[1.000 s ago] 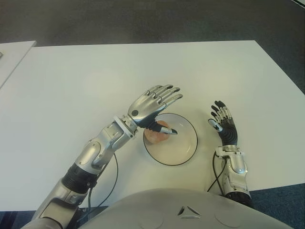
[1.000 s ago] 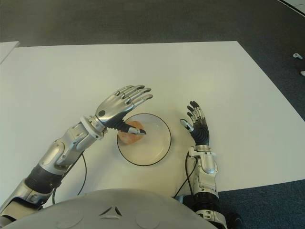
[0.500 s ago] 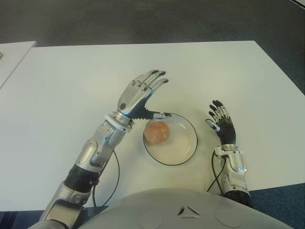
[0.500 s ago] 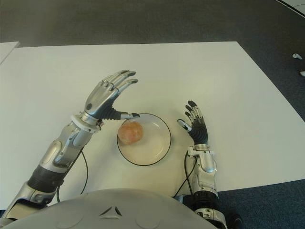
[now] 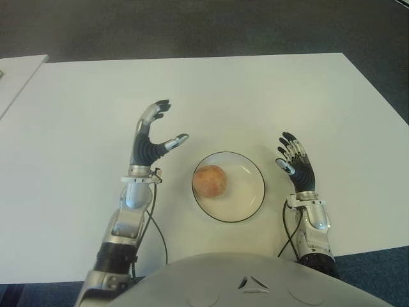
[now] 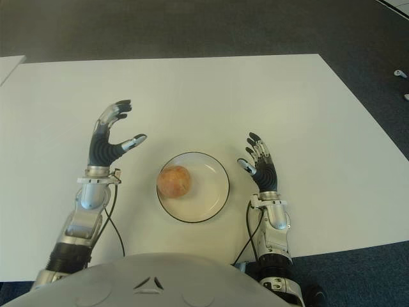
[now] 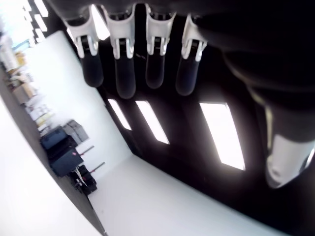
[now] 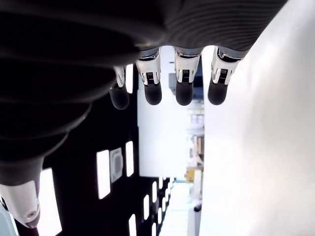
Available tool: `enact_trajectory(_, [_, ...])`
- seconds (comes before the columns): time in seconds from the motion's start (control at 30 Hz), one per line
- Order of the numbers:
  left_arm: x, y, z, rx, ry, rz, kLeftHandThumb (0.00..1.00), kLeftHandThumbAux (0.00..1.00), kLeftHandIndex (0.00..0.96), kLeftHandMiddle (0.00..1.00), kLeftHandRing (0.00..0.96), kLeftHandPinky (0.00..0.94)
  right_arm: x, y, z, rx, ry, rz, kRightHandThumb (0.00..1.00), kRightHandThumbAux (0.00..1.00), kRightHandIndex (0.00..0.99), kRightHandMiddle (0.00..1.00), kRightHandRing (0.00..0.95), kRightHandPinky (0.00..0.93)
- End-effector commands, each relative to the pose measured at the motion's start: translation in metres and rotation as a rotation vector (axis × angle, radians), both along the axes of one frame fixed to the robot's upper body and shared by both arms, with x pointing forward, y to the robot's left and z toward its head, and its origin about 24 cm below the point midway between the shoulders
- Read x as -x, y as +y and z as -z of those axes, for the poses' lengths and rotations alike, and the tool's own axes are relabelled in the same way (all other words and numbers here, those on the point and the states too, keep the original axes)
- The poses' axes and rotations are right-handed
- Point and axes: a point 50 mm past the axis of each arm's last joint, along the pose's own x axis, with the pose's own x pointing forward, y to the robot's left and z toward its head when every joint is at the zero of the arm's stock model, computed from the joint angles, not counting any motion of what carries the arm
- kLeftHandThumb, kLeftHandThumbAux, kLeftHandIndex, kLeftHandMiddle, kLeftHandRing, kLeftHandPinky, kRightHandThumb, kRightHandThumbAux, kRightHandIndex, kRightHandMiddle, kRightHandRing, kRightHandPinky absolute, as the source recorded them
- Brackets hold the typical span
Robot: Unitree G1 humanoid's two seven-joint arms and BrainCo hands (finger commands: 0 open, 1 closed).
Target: Put the apples into the plate.
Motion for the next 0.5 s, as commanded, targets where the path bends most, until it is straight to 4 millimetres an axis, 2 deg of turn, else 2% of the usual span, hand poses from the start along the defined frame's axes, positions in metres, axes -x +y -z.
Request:
enact_trajectory(0.03, [0.043,-0.001,0.054,0.435,0.262,-0.125,0.275,0.64,0.308,0.34,0.349,0.379,0.037,0.014,0.042,-0.13,0.175,0.072,0.257,0.579,0.098,0.093,0.072,0.109])
enact_trajectory(0.17, [0.065,-0.008,0.064,0.517,0.34,-0.157,0.246,0.598,0.284,0.309,0.358,0.389,0.036,0.01,0.041,-0.13,0.168,0.077,0.258,0.577,0.08,0.104,0.079,0.098])
enact_trajectory(0.33, [0.071,-0.007,0.072,0.505,0.391,-0.21,0.245,0.587,0.263,0.27,0.334,0.369,0.033,0.007,0.041,-0.139,0.166,0.071,0.257,0.588,0.08,0.108,0.081,0.094])
enact_trajectory(0.5, [0.076,-0.003,0.084,0.404,0.437,-0.253,0.263,0.586,0.243,0.221,0.27,0.309,0.031,0.005,0.04,-0.147,0.168,0.064,0.264,0.594,0.086,0.109,0.079,0.093])
